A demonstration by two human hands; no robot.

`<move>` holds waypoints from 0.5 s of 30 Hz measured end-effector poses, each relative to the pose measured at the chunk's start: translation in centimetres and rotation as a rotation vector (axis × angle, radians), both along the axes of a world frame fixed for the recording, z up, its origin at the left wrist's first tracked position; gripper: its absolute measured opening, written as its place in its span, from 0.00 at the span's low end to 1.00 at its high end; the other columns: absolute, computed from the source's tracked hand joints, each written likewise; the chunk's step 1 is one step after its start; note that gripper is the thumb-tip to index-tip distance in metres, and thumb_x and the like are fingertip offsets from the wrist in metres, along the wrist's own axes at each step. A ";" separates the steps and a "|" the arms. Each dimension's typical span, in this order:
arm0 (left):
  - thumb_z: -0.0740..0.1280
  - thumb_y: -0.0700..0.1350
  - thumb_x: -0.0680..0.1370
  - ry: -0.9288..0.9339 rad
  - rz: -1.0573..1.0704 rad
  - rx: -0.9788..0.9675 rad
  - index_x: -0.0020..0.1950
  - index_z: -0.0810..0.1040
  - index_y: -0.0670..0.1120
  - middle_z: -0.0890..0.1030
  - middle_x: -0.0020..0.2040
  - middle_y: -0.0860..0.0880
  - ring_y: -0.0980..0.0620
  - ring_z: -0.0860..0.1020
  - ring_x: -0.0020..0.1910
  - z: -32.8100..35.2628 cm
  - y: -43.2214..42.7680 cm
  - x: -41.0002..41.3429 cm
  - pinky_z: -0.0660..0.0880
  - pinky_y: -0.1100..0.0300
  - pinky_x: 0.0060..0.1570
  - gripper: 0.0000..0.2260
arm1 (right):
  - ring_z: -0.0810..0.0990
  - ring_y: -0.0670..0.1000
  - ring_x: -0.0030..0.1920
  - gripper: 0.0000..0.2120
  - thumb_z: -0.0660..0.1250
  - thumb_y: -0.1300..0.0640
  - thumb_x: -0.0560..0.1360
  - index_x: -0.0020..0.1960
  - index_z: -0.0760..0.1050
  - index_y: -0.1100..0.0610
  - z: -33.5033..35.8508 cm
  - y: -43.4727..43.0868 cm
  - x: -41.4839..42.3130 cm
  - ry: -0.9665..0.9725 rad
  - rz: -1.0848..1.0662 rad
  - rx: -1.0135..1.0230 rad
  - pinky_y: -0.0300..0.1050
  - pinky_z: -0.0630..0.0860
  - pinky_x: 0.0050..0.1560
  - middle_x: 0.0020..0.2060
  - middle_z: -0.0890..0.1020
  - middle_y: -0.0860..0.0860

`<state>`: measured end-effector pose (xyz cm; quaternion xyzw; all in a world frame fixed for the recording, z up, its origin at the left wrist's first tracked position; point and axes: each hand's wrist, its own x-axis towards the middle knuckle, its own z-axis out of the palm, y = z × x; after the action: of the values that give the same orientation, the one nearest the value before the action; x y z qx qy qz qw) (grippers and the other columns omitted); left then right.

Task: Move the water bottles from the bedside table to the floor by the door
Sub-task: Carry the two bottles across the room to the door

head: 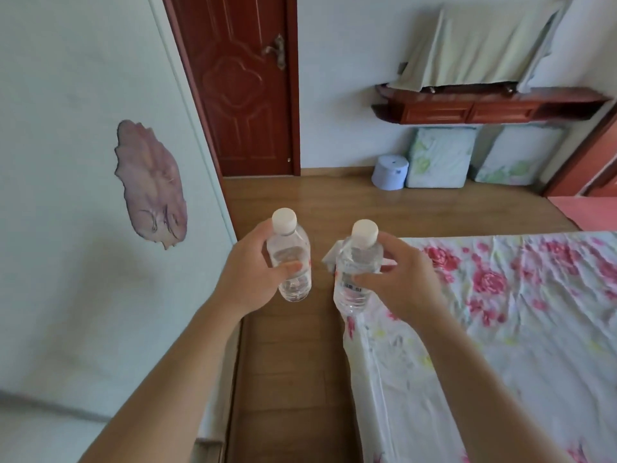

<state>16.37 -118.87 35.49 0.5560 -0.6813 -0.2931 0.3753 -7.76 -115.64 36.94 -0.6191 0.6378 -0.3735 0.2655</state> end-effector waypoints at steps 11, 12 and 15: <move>0.78 0.50 0.71 0.000 -0.004 0.037 0.68 0.70 0.59 0.79 0.60 0.58 0.52 0.78 0.59 -1.4 -20.1 -0.3 0.76 0.45 0.62 0.29 | 0.83 0.43 0.45 0.29 0.79 0.60 0.65 0.61 0.76 0.42 -1.4 -20.6 -0.3 -0.048 0.009 0.024 0.42 0.81 0.45 0.44 0.83 0.37; 0.78 0.50 0.71 -0.004 0.000 0.040 0.68 0.70 0.60 0.79 0.60 0.59 0.53 0.78 0.60 -1.4 -22.2 -0.8 0.76 0.46 0.63 0.29 | 0.83 0.44 0.45 0.28 0.78 0.60 0.64 0.61 0.77 0.42 -1.5 -22.7 -0.6 -0.048 0.009 0.018 0.44 0.81 0.46 0.43 0.83 0.38; 0.78 0.50 0.71 -0.021 -0.005 0.061 0.68 0.70 0.60 0.78 0.60 0.61 0.55 0.77 0.59 -1.2 -28.5 -1.9 0.75 0.51 0.63 0.29 | 0.83 0.46 0.45 0.27 0.79 0.60 0.64 0.58 0.76 0.41 -1.4 -29.3 -1.8 -0.072 0.015 0.033 0.46 0.81 0.47 0.44 0.84 0.40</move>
<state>14.47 -147.34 34.27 0.5683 -0.6775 -0.3087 0.3502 -9.60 -144.96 35.56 -0.6056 0.6291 -0.3829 0.3014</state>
